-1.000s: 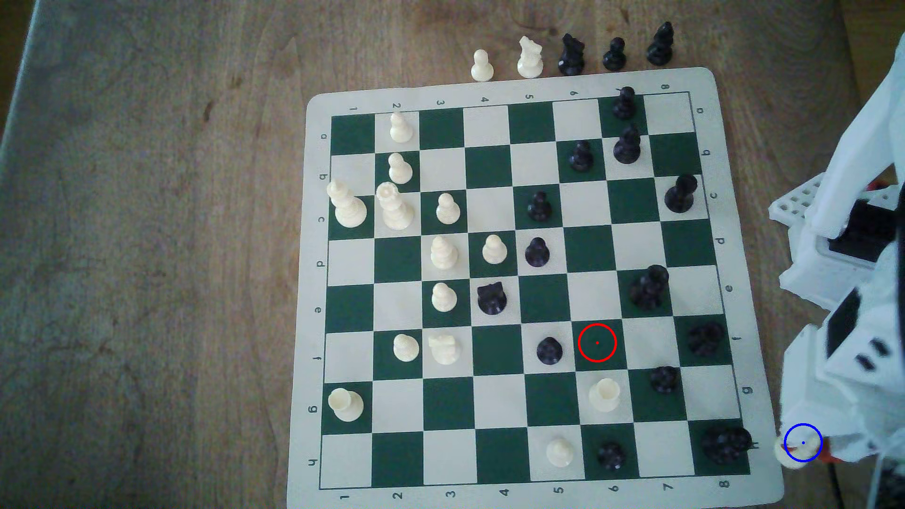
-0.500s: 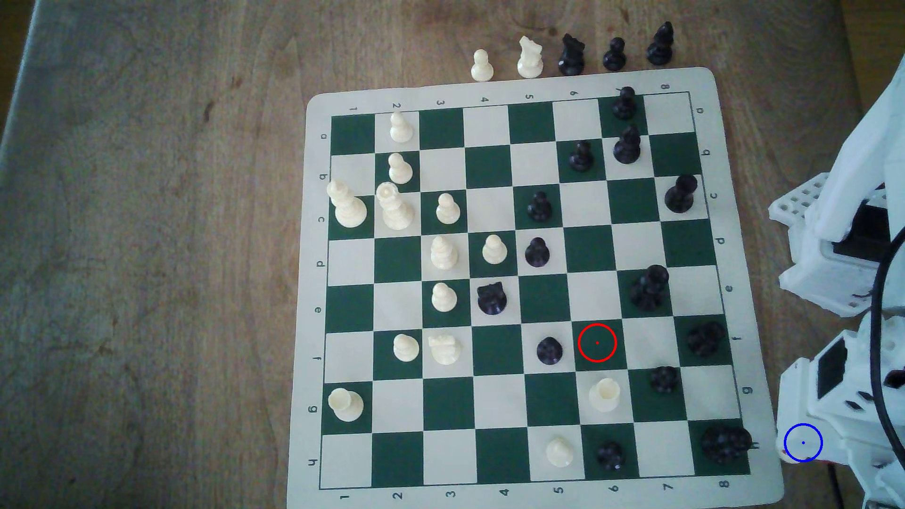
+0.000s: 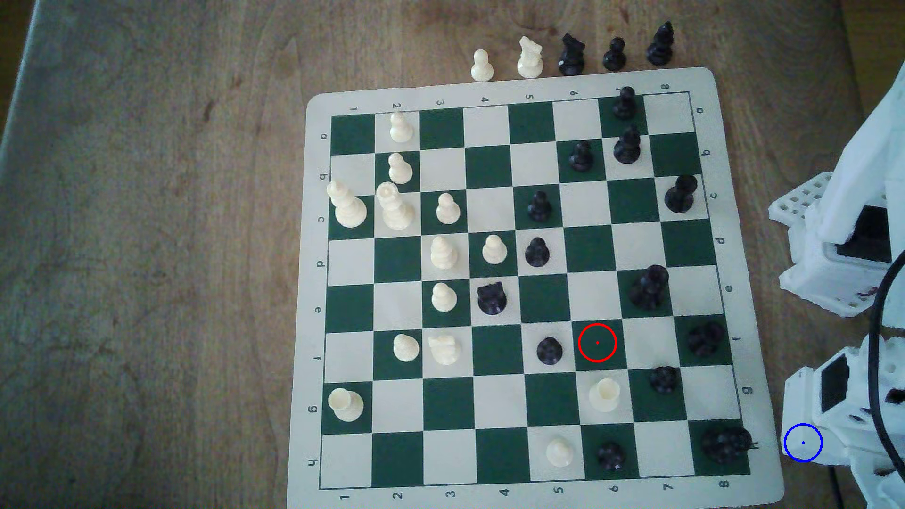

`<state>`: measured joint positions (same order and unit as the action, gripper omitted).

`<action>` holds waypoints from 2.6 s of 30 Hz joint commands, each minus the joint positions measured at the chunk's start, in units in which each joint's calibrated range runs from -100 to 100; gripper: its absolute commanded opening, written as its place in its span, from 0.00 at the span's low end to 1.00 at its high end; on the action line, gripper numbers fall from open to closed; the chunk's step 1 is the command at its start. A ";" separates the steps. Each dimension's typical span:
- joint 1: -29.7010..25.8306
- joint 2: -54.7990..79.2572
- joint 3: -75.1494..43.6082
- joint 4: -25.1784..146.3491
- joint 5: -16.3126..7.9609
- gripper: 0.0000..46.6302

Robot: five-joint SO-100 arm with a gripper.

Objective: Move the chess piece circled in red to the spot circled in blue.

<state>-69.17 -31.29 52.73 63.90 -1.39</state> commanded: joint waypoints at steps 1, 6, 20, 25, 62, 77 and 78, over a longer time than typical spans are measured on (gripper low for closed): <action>-1.26 1.75 -2.05 -0.43 -0.20 0.01; -1.26 1.75 -2.51 -0.35 -0.05 0.02; -0.01 3.62 -6.59 -0.51 0.54 0.02; 0.54 3.54 -5.77 -2.64 0.54 0.02; 2.81 -14.97 0.21 2.68 -2.20 0.34; 23.53 -35.68 6.56 5.46 -1.12 0.31; 24.79 -36.36 6.56 5.22 -0.93 0.31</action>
<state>-48.82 -63.22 60.69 69.64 -2.81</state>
